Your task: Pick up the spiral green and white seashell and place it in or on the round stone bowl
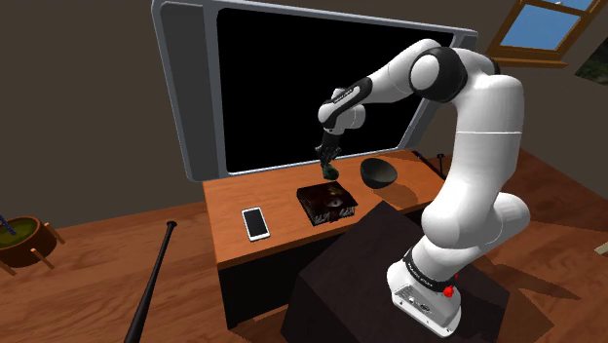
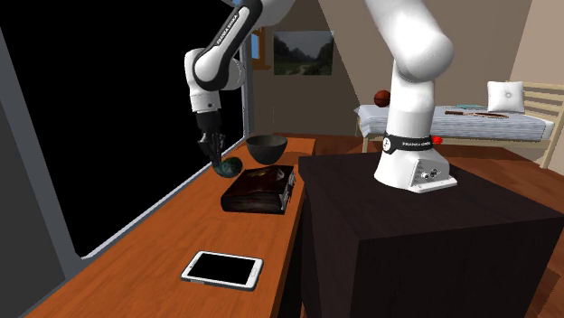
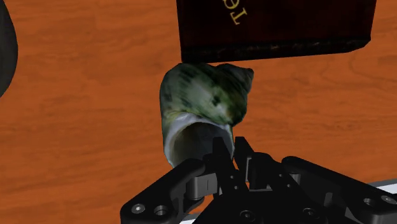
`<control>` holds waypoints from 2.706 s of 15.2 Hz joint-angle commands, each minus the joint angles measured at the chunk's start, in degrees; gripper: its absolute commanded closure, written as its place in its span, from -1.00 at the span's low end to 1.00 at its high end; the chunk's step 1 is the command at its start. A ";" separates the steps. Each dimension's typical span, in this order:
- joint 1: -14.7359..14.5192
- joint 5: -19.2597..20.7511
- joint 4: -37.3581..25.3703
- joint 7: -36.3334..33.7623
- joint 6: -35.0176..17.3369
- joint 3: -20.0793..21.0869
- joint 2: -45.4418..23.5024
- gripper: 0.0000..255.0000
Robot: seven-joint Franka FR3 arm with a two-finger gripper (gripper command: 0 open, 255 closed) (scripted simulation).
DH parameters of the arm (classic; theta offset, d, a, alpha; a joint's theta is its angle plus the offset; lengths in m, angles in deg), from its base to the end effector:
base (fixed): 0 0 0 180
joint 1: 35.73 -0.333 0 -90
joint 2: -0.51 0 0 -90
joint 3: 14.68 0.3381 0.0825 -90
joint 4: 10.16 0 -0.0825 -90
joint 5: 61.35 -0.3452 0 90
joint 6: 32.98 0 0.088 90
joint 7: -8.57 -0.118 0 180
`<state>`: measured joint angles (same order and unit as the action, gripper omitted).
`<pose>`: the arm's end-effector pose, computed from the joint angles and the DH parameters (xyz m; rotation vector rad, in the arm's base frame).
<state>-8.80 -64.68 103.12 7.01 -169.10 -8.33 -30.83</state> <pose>0.5456 -0.2066 0.2173 -2.9431 0.6630 0.1939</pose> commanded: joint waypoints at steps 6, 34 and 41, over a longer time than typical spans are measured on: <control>-0.01 -0.22 -0.10 -0.33 2.01 0.19 5.00 1.00; 11.64 -1.26 8.40 17.64 7.96 -6.21 18.16 1.00; 16.79 -1.02 8.79 26.01 7.50 -9.59 17.61 1.00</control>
<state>7.47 -65.70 111.68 32.08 -161.23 -17.60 -13.05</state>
